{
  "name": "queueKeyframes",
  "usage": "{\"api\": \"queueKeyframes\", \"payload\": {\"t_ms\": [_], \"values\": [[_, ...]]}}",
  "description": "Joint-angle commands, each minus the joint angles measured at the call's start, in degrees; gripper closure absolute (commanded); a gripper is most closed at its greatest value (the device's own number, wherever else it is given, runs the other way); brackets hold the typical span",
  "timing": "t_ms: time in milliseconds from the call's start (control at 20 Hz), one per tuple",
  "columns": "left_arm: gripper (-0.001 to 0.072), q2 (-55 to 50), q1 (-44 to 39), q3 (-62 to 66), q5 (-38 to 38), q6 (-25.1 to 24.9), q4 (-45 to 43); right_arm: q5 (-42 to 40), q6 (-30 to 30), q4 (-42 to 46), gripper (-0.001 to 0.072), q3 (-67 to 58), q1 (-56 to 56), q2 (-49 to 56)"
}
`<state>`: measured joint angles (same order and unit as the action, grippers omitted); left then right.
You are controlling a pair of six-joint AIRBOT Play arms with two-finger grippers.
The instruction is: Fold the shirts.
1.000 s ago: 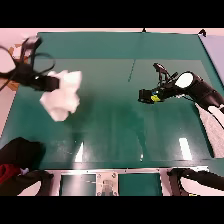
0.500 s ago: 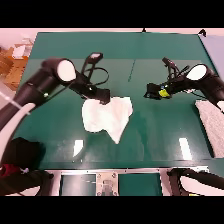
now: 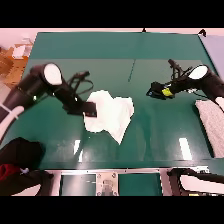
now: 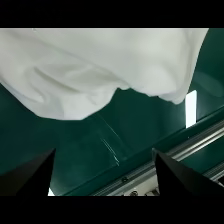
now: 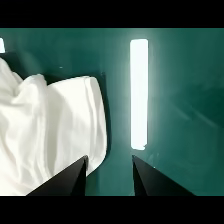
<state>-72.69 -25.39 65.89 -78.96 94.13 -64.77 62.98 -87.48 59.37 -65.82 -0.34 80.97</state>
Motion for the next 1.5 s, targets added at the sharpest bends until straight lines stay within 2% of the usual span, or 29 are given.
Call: {"api": "queueKeyframes", "payload": {"t_ms": [0,100,200,350,550,600,650,700,800,900,1050,1150,1450], "values": [[-0.0013,2.9,-5.4,-12.3,11.3,2.0,8.7,-1.1,3.5,-7.1,0.0375,-0.1,0.3,8.0],[-0.0013,1.3,-11.1,-16.9,22.9,1.8,14.0,-2.0,7.0,-12.9,0.0374,-0.5,0.7,12.6],[-0.0013,-2.5,-15.0,-17.3,28.8,1.8,16.9,-2.1,8.7,-16.9,0.0374,-1.8,1.0,17.2],[-0.0013,-8.3,-17.5,-17.3,33.0,-0.2,23.0,-1.9,10.6,-20.5,0.0375,-3.5,2.5,21.6],[-0.0005,-9.9,-17.5,-17.2,36.7,-0.2,23.6,-2.1,11.5,-21.5,0.0406,-5.0,5.1,24.4],[0.0149,-9.9,-17.5,-17.1,37.3,-0.2,23.6,-2.0,11.7,-21.5,0.0543,-5.3,5.3,24.5],[0.0431,-9.9,-17.5,-17.1,37.6,-0.9,23.6,-1.8,13.0,-21.5,0.0672,-5.7,5.2,24.5],[0.0679,-9.8,-17.5,-16.8,37.5,-2.3,23.6,-1.0,13.2,-21.4,0.0696,-6.5,4.8,24.5],[0.0681,-8.9,-17.3,-14.4,34.7,-4.9,23.5,2.6,13.2,-21.4,0.0696,-9.4,3.0,24.0],[0.0682,-4.9,-15.7,-10.6,30.9,-5.7,19.7,6.4,13.1,-21.4,0.0697,-12.6,-0.1,22.0],[0.0682,5.7,-8.8,-4.3,24.8,-0.7,7.1,10.1,12.8,-21.4,0.0697,-17.1,-6.1,15.4],[0.0682,12.2,-2.6,-0.3,20.1,0.5,1.7,12.0,12.4,-21.5,0.0697,-19.9,-10.2,9.4],[0.0682,23.2,14.2,15.2,12.0,-4.3,0.4,12.6,11.4,-21.5,0.0697,-28.9,-19.8,-11.6]]}}
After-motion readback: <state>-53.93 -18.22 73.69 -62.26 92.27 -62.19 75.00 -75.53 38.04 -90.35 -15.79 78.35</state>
